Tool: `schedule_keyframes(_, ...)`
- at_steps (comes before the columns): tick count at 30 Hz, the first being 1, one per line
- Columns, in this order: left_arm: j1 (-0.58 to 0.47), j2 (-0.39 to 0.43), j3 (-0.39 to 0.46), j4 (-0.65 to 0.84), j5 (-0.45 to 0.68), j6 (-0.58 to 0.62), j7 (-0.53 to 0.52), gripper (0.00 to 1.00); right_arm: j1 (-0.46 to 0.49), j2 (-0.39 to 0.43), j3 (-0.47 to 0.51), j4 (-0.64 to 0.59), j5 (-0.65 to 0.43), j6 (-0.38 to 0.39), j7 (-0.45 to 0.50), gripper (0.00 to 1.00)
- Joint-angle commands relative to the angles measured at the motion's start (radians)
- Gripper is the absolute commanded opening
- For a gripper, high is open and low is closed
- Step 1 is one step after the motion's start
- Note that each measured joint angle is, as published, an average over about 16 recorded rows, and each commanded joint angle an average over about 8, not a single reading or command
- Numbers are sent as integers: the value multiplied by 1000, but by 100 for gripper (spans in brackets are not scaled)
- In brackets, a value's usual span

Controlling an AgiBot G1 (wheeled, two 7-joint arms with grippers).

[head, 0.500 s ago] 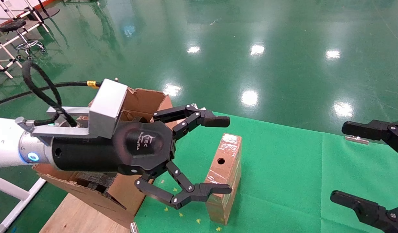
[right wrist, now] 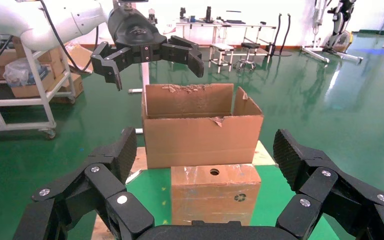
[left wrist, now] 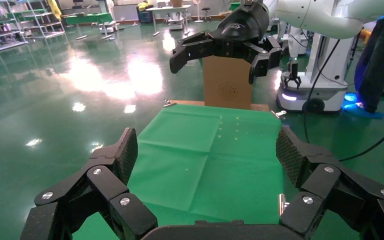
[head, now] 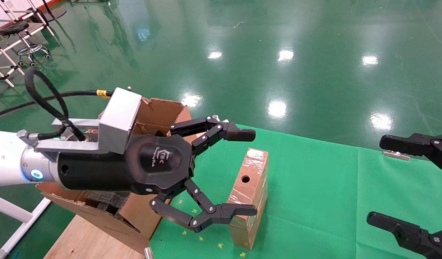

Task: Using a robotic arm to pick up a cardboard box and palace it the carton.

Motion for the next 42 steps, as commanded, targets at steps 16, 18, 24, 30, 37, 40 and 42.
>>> schedule_keyframes(16,-126,10,99,6,150,-13,-190,100,0,0,0,0,0,0,0,0)
schedule_keyframes(18,-181,21,136,3,212,-7,-257,100,0,0,0,0,0,0,0,0)
schedule_keyframes(24,-358,78,247,5,386,41,-465,100,0,0,0,0,0,0,0,0)
schedule_keyframes(30,-496,143,357,13,527,78,-626,100,0,0,0,0,0,0,0,0)
schedule_keyframes(37,-552,180,426,27,571,87,-682,100,0,0,0,0,0,0,0,0)
schedule_keyframes(40,-553,181,430,30,572,84,-683,100,0,0,0,0,0,0,0,0)
schedule_keyframes(42,-551,180,432,29,575,81,-685,100,0,0,0,0,0,0,0,0)
